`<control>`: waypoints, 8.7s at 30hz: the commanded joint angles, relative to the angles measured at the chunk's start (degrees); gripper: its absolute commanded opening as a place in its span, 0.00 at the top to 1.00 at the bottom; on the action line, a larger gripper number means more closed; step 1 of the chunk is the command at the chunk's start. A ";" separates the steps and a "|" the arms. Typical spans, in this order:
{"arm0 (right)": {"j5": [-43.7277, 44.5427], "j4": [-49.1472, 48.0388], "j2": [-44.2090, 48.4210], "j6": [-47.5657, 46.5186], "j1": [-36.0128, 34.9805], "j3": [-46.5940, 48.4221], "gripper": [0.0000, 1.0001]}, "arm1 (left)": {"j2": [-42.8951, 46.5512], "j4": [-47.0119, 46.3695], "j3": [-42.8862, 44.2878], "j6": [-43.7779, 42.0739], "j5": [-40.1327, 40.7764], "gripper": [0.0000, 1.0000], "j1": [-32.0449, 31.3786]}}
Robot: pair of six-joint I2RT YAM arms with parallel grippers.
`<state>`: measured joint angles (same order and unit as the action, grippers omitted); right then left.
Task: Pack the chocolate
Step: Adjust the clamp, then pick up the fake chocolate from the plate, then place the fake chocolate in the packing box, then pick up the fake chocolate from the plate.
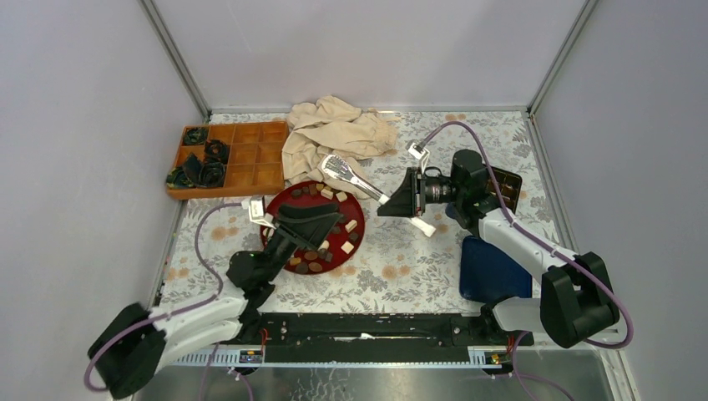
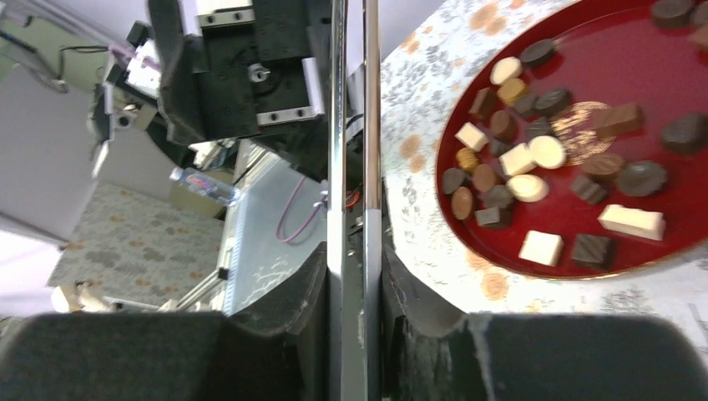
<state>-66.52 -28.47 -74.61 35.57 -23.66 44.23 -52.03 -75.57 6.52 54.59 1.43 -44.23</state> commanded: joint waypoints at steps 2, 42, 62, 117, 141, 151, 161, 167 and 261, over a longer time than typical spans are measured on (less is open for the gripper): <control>4.35 7.74 1.02 -8.92 1.50 4.83 0.84 | 16.21 32.58 3.95 -5.64 0.45 0.11 1.08; 45.74 65.35 -16.87 -63.22 -10.38 26.97 0.57 | 11.29 90.05 33.10 -46.94 5.30 0.02 25.47; 46.80 68.17 -24.06 -62.12 -13.17 32.56 0.52 | 11.60 89.72 32.90 -46.68 3.19 0.02 26.23; 39.42 64.72 -9.75 -59.92 40.17 27.16 0.92 | 14.40 89.04 32.61 -46.72 0.93 0.02 26.91; 37.67 66.68 -10.51 -61.88 43.04 23.09 0.81 | 14.19 88.78 32.63 -46.59 -0.38 0.02 27.27; 40.48 65.74 -12.20 -61.31 42.23 23.27 0.69 | 14.24 88.79 32.59 -46.50 -0.72 0.02 27.40; 42.38 64.87 -12.27 -60.79 40.89 23.62 0.53 | 14.41 88.79 32.61 -46.50 -0.73 0.02 27.45; 42.77 64.63 -11.69 -60.89 40.89 23.49 0.52 | 14.48 88.78 32.58 -46.50 -0.82 0.02 27.57; 30.35 69.71 -13.15 -72.54 -5.76 26.81 1.00 | 13.62 88.75 32.19 -46.85 0.59 0.02 27.97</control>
<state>-29.30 40.25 -93.12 -36.60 -33.19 70.35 -38.94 16.27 39.03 8.82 1.93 -16.71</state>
